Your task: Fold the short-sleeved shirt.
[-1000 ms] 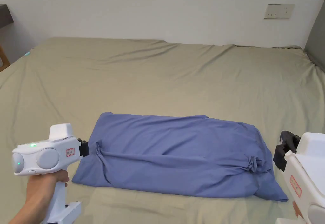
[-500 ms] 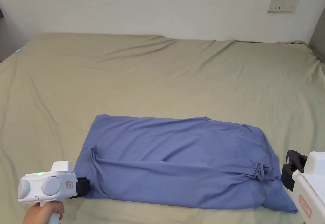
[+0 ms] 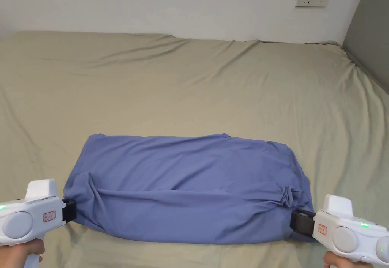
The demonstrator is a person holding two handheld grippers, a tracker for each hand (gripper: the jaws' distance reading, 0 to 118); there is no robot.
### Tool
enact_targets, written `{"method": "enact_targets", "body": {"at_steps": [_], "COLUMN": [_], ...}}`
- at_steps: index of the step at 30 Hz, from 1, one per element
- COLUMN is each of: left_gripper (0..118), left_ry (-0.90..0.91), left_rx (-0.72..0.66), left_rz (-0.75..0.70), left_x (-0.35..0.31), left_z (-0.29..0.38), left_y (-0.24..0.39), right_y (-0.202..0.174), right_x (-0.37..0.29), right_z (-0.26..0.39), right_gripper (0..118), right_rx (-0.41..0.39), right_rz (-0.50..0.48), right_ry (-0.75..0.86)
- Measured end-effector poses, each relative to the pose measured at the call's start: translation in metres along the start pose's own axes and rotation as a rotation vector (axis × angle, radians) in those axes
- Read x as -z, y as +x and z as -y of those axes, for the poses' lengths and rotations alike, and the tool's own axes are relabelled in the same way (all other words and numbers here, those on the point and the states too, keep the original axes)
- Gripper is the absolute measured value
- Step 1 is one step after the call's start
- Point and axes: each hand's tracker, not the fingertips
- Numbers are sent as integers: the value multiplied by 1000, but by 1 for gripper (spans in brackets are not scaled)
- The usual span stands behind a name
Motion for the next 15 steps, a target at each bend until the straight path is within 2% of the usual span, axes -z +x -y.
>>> {"method": "enact_targets", "body": {"at_steps": [3, 4, 5, 7, 8, 9, 15], "left_gripper": [6, 6, 6, 6, 6, 6, 6], "left_ry": [6, 7, 5, 2, 2, 1, 30], "left_rx": [1, 1, -1, -4, -8, -14, -107], "left_rz": [4, 5, 5, 1, -1, -3, 1], "left_x": [-3, -3, -3, -5, -6, -7, -32], "left_z": [-2, -1, -1, 3, 4, 5, 10], "left_y": [3, 3, 2, 2, 1, -1, -18], "right_y": [-4, -1, 0, 2, 6, 7, 6], "right_x": [18, 26, 28, 16, 18, 15, -40], "right_z": [7, 9, 10, 13, 13, 12, 7], "right_gripper": [103, 94, 81, 51, 25, 12, 11], "right_rx": [10, 8, 6, 16, 22, 16, -42], "right_rz": [19, 14, -1, -44, -60, -68, -68], "right_ry": [-67, -86, -105, -42, -28, -26, 83]}}
